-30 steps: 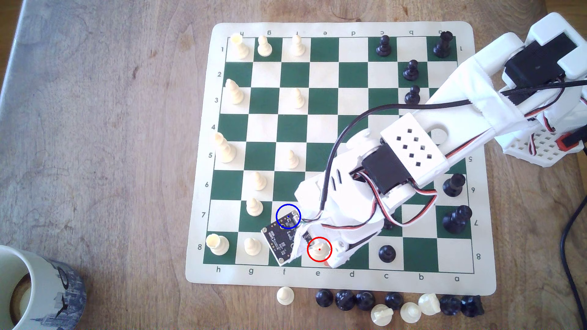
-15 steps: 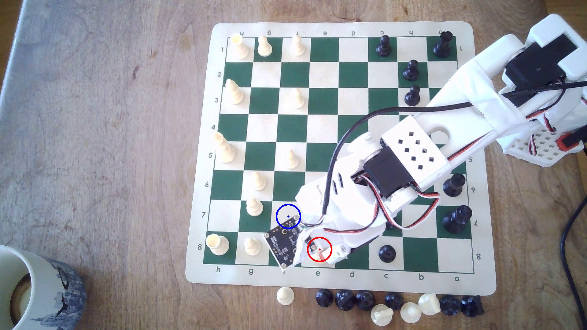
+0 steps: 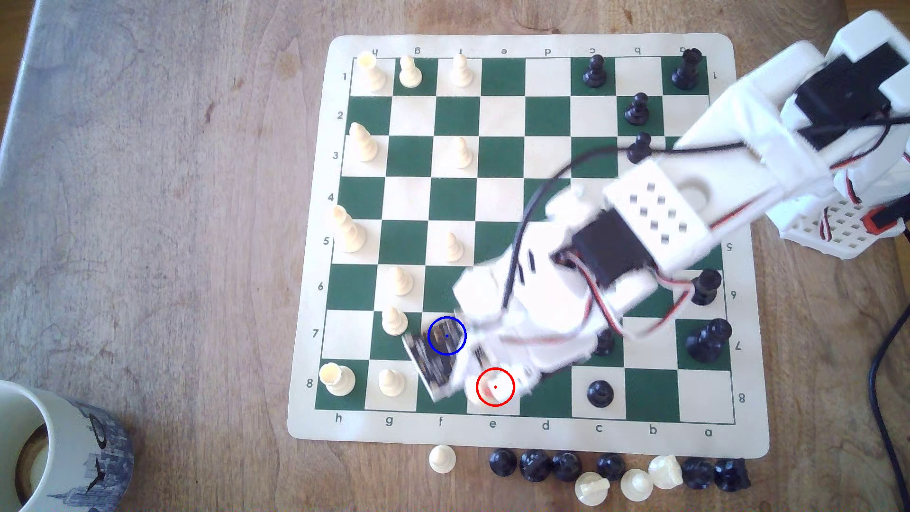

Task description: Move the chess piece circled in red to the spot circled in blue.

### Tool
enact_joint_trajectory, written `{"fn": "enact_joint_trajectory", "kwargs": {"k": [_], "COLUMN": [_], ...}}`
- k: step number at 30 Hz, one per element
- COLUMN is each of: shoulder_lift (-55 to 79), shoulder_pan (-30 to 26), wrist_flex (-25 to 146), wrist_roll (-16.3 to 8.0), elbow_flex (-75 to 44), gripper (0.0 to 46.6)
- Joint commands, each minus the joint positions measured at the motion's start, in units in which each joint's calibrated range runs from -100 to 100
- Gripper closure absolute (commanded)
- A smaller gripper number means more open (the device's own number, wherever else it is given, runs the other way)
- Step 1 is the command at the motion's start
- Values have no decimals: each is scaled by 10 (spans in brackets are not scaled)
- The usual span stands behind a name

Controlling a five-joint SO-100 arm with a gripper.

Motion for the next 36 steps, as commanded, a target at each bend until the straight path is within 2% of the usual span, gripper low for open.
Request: {"fn": "enact_joint_trajectory", "kwargs": {"k": [1, 13, 36], "shoulder_lift": [-84, -21, 57], "shoulder_pan": [37, 78, 80], "wrist_flex": [1, -46, -69], "wrist_roll": [-3, -3, 0], "elbow_flex": [-43, -37, -54], "gripper": [464, 464, 464]}}
